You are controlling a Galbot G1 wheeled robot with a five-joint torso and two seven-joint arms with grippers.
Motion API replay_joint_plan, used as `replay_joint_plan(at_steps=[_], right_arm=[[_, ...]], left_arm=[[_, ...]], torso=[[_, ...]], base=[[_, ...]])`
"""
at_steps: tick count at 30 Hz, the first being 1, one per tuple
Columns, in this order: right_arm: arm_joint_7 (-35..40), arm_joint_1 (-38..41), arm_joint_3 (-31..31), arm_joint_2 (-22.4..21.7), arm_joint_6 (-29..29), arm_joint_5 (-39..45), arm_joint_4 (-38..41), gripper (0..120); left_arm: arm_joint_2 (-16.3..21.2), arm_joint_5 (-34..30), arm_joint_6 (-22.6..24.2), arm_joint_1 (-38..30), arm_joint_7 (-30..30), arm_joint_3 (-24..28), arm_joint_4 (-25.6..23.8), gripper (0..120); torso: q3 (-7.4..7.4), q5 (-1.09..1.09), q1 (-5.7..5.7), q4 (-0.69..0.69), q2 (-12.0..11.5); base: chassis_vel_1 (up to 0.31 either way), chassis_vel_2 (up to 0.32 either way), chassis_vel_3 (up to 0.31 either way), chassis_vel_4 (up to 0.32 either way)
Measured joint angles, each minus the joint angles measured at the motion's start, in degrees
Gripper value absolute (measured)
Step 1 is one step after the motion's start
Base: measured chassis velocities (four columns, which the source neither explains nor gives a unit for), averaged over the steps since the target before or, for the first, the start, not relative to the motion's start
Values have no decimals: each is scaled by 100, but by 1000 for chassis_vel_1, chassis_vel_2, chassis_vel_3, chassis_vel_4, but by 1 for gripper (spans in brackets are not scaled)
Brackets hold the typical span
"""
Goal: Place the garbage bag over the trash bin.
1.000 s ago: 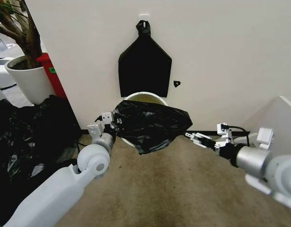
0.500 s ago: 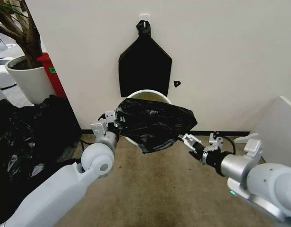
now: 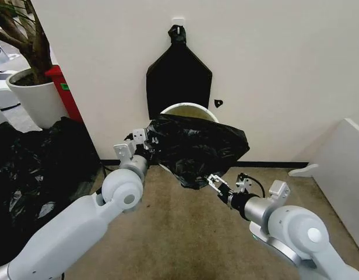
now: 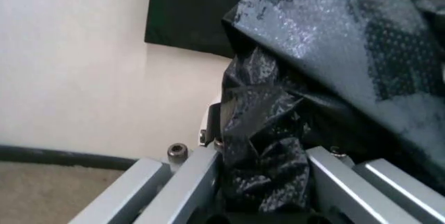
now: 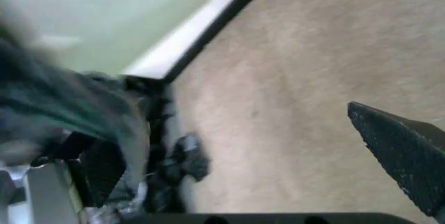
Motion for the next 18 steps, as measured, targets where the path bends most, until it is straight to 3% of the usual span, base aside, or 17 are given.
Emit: replay_joint_plan(at_steps=[10,18], right_arm=[[-969,-428,182,109,-439,-1055,-929,100],[-1802,-327,368,18,-451,-1582,-1379,100]], left_arm=[[51,-968,148,-238,-334,-140,-120,1],[92,-1272,264,-240,-467,-164,-229,1]], torso=[[0,0,0,0,0],[0,1,0,2,0]], base=[[0,0,0,0],[0,0,0,0]])
